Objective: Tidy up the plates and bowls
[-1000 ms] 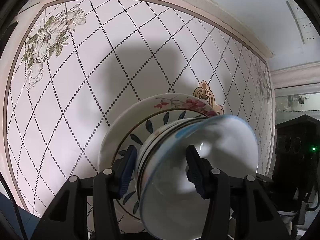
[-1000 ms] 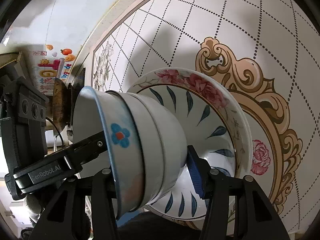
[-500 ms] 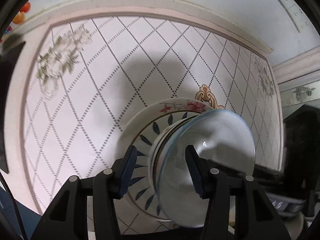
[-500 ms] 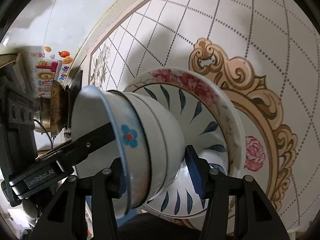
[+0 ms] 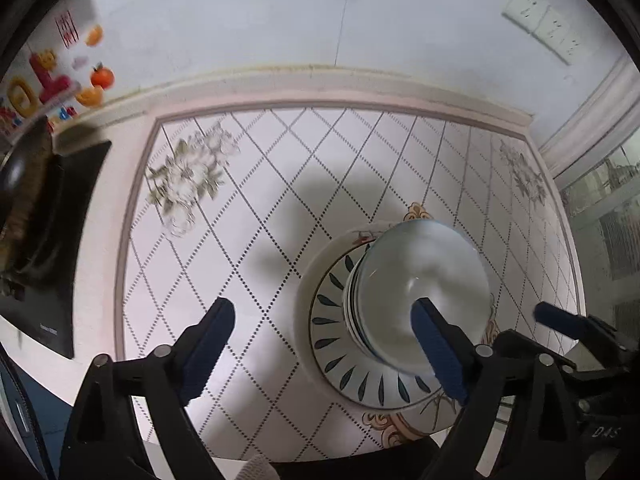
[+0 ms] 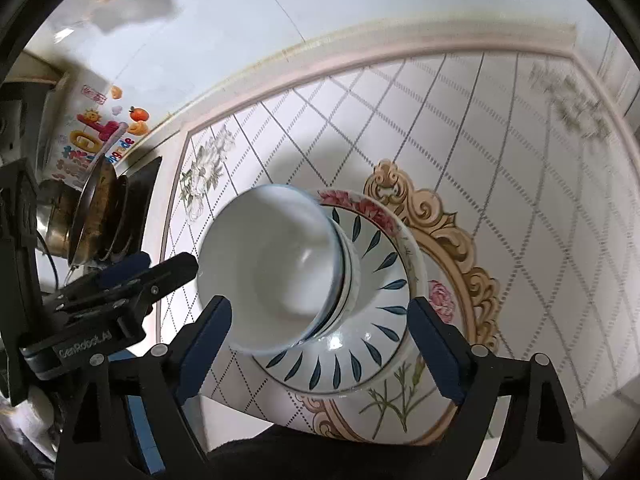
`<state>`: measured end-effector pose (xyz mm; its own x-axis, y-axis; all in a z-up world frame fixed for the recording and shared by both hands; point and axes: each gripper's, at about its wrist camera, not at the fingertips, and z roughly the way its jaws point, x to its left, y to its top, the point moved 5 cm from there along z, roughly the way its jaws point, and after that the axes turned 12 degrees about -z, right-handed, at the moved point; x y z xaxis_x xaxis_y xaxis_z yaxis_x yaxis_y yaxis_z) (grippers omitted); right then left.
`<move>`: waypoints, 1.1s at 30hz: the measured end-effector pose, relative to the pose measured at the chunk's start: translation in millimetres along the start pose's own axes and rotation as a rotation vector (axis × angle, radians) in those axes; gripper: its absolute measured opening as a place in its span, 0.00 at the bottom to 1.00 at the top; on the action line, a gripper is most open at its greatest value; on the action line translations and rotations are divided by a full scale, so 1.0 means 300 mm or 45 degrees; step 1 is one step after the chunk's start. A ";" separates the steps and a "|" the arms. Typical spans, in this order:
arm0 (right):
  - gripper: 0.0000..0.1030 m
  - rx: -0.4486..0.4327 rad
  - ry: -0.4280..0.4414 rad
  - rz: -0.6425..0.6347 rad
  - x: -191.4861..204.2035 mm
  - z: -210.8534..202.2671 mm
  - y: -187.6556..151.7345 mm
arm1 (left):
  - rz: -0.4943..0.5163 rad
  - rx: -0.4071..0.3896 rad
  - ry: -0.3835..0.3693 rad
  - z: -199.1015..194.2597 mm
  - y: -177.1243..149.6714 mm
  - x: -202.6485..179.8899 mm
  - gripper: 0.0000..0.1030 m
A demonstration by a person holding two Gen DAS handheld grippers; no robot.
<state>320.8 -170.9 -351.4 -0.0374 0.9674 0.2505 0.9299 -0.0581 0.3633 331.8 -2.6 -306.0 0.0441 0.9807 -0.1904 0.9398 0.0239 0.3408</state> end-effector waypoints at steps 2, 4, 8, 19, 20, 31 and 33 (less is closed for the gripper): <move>0.93 -0.054 -0.067 -0.015 0.026 -0.063 -0.018 | 0.015 -0.043 0.007 -0.046 -0.011 0.001 0.96; 0.95 -0.108 -0.117 -0.038 0.051 -0.127 -0.034 | 0.020 -0.098 0.008 -0.100 -0.026 0.003 0.96; 0.96 -0.212 -0.231 -0.092 0.095 -0.247 -0.061 | 0.022 -0.189 0.009 -0.201 -0.063 0.001 0.96; 0.98 -0.407 -0.236 -0.163 0.188 -0.555 -0.238 | -0.057 -0.448 -0.015 -0.524 -0.257 -0.018 0.97; 0.98 -0.421 -0.240 -0.171 0.201 -0.582 -0.263 | -0.065 -0.454 -0.021 -0.546 -0.281 -0.019 0.97; 0.99 -0.550 -0.292 -0.236 0.324 -0.861 -0.557 | -0.069 -0.592 0.064 -0.781 -0.545 0.009 0.97; 1.00 -0.568 -0.291 -0.241 0.338 -0.895 -0.603 | -0.066 -0.617 0.083 -0.815 -0.592 0.016 0.97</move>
<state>50.4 -128.4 -150.7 -0.0626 0.9972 -0.0399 0.6666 0.0715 0.7419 82.4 45.1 -142.4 -0.0349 0.9856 -0.1657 0.6741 0.1456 0.7242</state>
